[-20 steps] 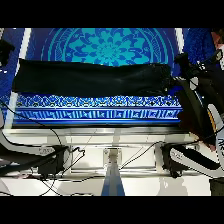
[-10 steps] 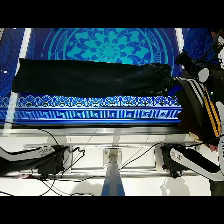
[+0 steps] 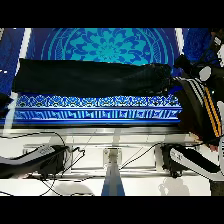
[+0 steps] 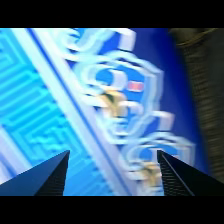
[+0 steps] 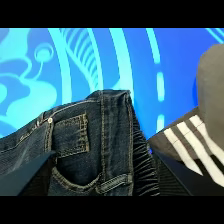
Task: Fold the clothes and pants, and hang the long-sleeved shirts on hangers.
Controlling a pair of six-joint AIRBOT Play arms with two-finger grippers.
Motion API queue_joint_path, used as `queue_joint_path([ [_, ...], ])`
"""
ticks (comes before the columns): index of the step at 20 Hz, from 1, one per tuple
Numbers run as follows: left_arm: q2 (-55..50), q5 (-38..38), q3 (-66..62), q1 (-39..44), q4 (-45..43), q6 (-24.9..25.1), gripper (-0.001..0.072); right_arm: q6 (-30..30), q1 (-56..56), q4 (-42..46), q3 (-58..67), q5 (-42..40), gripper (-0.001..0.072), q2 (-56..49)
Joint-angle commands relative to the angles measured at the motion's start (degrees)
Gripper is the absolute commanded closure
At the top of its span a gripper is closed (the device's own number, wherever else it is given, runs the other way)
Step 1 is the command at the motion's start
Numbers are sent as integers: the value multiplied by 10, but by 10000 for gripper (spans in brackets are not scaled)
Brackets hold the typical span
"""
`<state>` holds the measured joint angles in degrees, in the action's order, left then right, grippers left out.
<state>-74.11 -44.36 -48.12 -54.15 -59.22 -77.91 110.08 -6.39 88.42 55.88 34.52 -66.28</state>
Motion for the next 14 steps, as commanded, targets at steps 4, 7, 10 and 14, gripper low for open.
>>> queue_joint_path([
  [4,-95,147,34,14,405,236,62,-2,0,-35,1,4,36,0],
  [7,-137,167,-3,43,439,330,62,-4,3,-48,11,4,36,0],
  [10,-192,186,-55,73,439,332,62,-49,26,-48,36,5,37,0],
  [14,-245,185,-100,88,439,332,79,-63,77,-46,77,5,45,0],
])
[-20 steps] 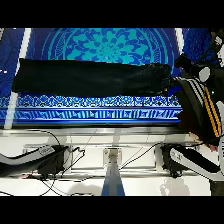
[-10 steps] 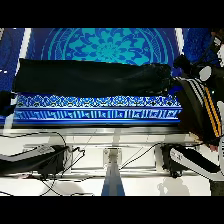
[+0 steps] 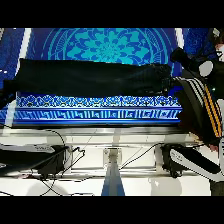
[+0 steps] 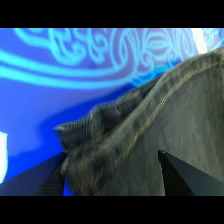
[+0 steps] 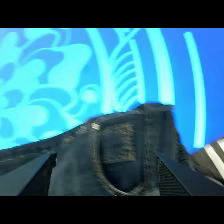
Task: Fold the clothes and pants, and hang the long-sleeved shirts on hangers.
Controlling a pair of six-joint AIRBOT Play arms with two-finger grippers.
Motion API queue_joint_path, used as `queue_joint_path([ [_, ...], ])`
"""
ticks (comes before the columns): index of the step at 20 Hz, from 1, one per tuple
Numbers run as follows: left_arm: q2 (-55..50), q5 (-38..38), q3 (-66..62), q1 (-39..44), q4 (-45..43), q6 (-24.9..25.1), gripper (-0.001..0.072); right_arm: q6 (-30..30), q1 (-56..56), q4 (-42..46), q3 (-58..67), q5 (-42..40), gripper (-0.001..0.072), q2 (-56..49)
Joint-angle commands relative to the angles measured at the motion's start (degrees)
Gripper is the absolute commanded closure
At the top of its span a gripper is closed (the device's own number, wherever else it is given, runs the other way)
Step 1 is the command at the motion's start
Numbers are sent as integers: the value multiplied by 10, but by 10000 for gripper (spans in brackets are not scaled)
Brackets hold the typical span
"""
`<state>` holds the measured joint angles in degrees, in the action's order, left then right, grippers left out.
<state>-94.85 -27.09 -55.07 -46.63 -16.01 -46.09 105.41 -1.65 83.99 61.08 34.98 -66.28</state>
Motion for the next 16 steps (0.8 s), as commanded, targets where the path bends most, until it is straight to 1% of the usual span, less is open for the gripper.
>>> queue_joint_path([
  [1,-41,12,-39,13,7,14,230,-16,42,-1,35,1,130,0],
  [2,-41,12,-47,13,7,14,486,-16,55,-1,44,1,182,0],
  [3,-38,3,-58,12,3,14,604,-16,68,1,51,1,183,-1],
  [4,-33,-16,-73,10,-13,14,670,-16,82,5,57,0,201,-1],
  [5,-25,-45,-92,9,-44,16,683,-16,94,7,61,0,275,-2],
  [7,0,-114,-127,13,-114,16,684,-16,120,7,70,0,397,-7],
  [8,19,-148,-141,17,-144,16,684,-16,135,7,78,0,453,-14],
  [9,45,-171,-149,21,-162,16,684,-15,148,6,89,0,477,-24],
  [10,73,-181,-152,24,-170,16,684,-16,162,4,103,3,548,-37],
  [12,138,-192,-152,33,-170,16,683,-13,186,2,148,38,562,-69],
  [14,202,-225,-152,40,-169,16,683,-11,212,-3,205,81,572,-108],
  [15,231,-243,-152,43,-168,16,683,-11,226,-14,229,87,668,-126],
  [16,256,-257,-152,50,-168,16,683,-11,244,-27,253,82,670,-145],
])
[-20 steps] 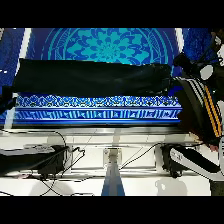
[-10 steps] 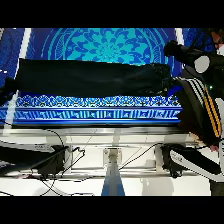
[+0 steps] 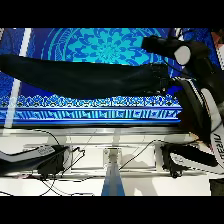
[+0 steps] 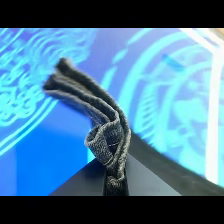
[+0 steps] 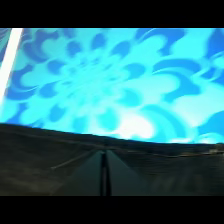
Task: Fold the clothes and pants, and hang the long-sleeved shirts on hangers.
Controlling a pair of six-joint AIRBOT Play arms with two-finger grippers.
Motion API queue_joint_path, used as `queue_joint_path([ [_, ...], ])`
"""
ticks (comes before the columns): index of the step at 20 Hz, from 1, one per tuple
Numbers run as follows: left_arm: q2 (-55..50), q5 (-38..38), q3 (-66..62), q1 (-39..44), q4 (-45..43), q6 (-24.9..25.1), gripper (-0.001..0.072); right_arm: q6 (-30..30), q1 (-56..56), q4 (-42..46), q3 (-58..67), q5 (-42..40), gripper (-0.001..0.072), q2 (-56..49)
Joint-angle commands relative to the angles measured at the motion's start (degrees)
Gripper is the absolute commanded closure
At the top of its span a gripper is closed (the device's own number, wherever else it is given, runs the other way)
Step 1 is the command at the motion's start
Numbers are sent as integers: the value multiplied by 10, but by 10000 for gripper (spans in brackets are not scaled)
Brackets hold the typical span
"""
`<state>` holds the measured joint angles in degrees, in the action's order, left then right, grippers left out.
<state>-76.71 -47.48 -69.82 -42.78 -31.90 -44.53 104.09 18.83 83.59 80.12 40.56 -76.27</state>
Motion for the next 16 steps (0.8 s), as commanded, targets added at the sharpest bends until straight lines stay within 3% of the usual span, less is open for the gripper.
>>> queue_joint_path([
  [1,94,-65,-4,19,-9,0,683,3,56,-31,83,16,670,-64],
  [5,153,-94,-4,75,-9,-3,683,34,126,-72,168,2,671,-169],
  [9,190,-94,-4,139,-5,-35,683,34,205,-166,215,-30,671,-279],
  [14,195,-93,-4,215,11,-36,683,34,299,-335,279,-73,671,-397],
  [16,195,-83,-4,245,11,-58,683,34,332,-344,310,-88,671,-426],
])
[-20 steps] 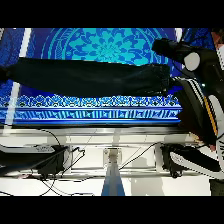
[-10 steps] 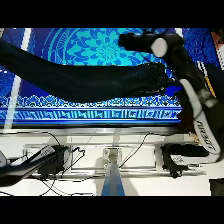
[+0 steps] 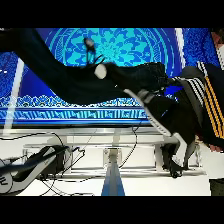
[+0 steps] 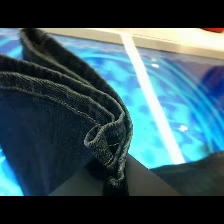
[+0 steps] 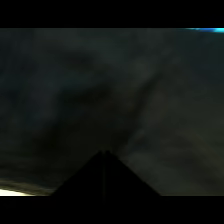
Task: Fold the clothes and pants, and hang the long-sleeved shirts on hangers.
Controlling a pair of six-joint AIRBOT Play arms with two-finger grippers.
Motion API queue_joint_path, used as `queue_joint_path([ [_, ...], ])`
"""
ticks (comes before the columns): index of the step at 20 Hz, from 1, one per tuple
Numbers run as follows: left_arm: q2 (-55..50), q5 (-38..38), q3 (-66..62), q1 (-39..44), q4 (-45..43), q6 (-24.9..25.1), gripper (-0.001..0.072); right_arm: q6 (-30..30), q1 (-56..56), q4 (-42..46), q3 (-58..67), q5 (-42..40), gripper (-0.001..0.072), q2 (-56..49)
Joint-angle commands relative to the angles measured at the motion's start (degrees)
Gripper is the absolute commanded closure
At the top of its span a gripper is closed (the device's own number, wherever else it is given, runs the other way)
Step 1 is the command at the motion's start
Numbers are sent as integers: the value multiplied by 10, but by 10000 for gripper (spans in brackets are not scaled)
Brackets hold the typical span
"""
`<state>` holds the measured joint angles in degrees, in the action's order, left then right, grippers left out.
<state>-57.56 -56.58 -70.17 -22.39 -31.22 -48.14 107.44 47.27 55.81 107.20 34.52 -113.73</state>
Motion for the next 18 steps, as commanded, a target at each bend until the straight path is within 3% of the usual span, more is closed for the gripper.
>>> queue_joint_path([
  [1,3,13,0,55,4,-34,683,0,58,-63,50,-37,670,-60],
  [4,2,17,0,94,4,-44,683,-3,54,-33,52,-49,670,-58],
  [8,-17,17,1,136,4,-44,683,-6,-37,91,52,128,670,-21],
  [10,-30,17,1,159,4,-44,683,-6,-111,111,52,202,670,9],
  [13,-57,17,1,208,4,-56,683,-6,-208,108,52,214,670,56],
  [16,-95,16,1,277,4,-100,663,-6,-275,106,52,202,670,94],
  [17,-108,13,1,302,4,-108,464,-9,-293,106,52,203,670,104],
  [18,-121,6,1,329,4,-115,81,-23,-308,106,52,204,670,114],
])
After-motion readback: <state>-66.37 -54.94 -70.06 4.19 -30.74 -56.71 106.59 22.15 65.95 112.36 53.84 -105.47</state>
